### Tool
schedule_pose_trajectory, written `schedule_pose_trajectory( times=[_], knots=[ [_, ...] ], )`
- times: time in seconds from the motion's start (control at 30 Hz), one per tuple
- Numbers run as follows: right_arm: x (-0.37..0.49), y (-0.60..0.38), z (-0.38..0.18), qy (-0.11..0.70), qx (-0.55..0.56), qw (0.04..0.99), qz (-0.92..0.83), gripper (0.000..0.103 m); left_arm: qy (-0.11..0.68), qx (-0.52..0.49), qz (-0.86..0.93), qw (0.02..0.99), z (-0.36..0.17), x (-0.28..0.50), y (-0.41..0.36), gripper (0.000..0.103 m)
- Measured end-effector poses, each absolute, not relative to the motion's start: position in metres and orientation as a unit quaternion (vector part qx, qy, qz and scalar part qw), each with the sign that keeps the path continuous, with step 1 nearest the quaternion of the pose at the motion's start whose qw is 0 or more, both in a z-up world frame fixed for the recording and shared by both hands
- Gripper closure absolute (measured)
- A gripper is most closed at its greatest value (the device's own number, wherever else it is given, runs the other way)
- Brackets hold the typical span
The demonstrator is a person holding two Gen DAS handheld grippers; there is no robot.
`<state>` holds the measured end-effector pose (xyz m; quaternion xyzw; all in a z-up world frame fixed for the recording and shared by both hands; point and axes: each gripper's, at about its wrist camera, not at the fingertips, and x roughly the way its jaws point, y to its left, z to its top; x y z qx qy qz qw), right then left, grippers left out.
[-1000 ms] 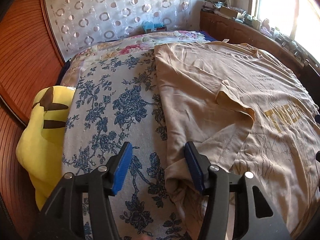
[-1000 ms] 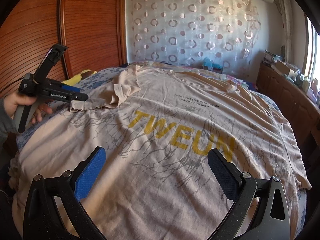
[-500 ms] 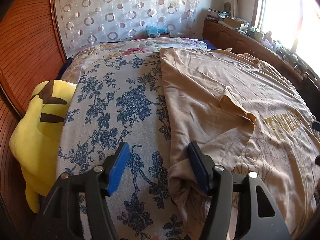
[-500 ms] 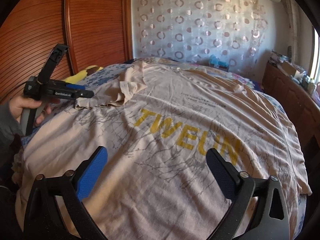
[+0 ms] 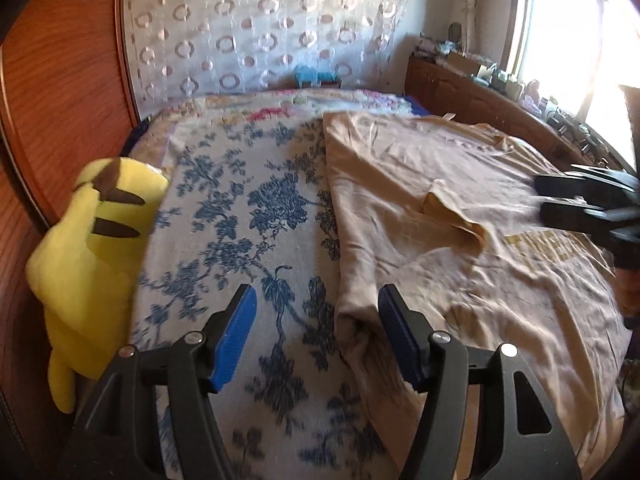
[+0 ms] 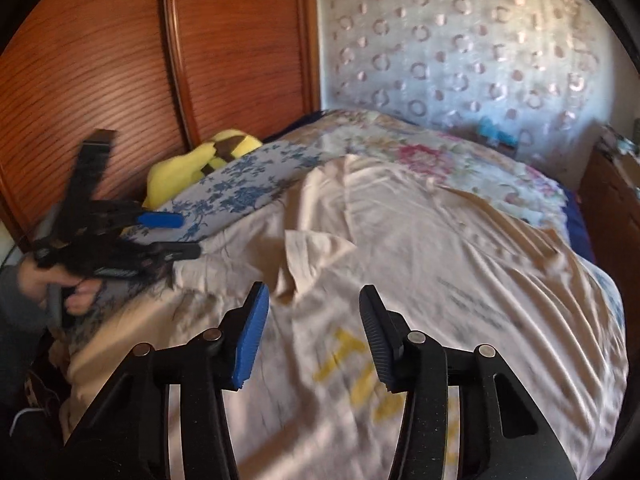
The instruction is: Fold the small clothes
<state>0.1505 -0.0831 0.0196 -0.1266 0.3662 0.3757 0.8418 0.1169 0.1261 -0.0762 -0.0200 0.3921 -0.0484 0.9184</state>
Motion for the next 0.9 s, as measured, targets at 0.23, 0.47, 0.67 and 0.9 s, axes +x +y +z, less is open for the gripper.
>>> schedule_pose_trajectory(
  times=[0.23,0.47,0.67,0.9],
  knots=[
    [0.181,-0.030,-0.016,0.406,-0.156,0.818,0.376,0.055,0.368,-0.025,-0.071,0.927,-0.065,0.080,0.117,0.040],
    [0.190,-0.025,-0.031,0.409,-0.182,0.821,0.353,0.097,0.368,-0.018,-0.090,0.925,-0.067,0.074,0.099,0.049],
    [0.190,-0.063,-0.012,0.395,-0.126,0.854,0.313,0.100,0.377,-0.019,-0.112,0.919,-0.073,0.078,0.082,0.055],
    [0.192,-0.082,-0.010,0.395,-0.122,0.867,0.277,0.096,0.400,-0.006,-0.112,0.909,-0.084,0.095,0.069,0.065]
  ],
)
